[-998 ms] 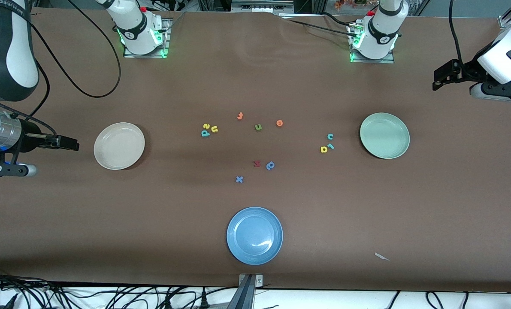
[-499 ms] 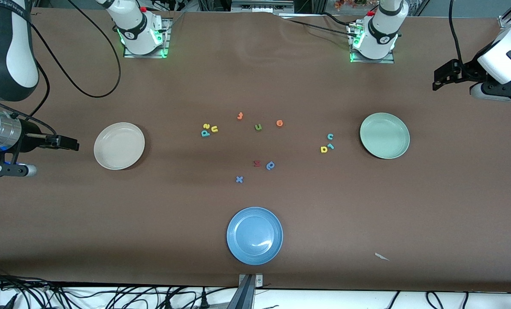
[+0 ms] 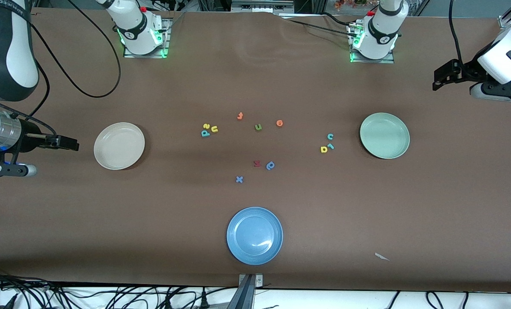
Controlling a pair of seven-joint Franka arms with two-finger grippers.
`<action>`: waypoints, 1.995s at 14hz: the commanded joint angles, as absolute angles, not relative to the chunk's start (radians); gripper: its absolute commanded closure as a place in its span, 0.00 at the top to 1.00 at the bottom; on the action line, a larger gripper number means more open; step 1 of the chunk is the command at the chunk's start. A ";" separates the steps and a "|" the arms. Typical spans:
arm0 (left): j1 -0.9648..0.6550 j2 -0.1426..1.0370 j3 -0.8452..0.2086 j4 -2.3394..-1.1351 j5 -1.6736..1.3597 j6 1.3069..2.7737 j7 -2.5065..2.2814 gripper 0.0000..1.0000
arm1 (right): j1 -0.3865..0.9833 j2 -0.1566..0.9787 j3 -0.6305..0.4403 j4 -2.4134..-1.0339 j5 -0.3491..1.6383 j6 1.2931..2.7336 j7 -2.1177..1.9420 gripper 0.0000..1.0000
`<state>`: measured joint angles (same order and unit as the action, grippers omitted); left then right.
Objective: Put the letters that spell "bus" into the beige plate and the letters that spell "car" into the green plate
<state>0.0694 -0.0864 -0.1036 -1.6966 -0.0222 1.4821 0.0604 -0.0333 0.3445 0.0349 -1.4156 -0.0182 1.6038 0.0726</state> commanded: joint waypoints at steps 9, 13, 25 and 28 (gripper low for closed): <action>0.069 -0.069 -0.113 -1.646 -0.037 1.459 0.069 1.00 | 0.001 0.334 0.052 -1.431 -0.012 1.598 0.218 1.00; 0.067 -0.035 -0.115 -1.643 -0.034 1.459 0.075 1.00 | 0.104 0.357 0.052 -1.434 0.029 1.609 0.426 0.99; 0.006 0.135 -0.118 -1.793 -0.083 1.690 0.019 0.97 | 0.275 0.396 0.164 -1.822 0.055 2.027 0.877 0.99; 0.003 0.130 -0.207 -1.963 -0.092 1.927 -0.089 0.98 | 0.275 0.396 0.215 -1.987 0.054 2.228 0.931 0.98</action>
<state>0.0031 0.1506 -0.1776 -1.8506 -0.0642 1.8023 -0.0372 0.2830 0.4363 0.1846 -1.8511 0.0429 2.1041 0.8931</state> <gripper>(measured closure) 0.022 0.018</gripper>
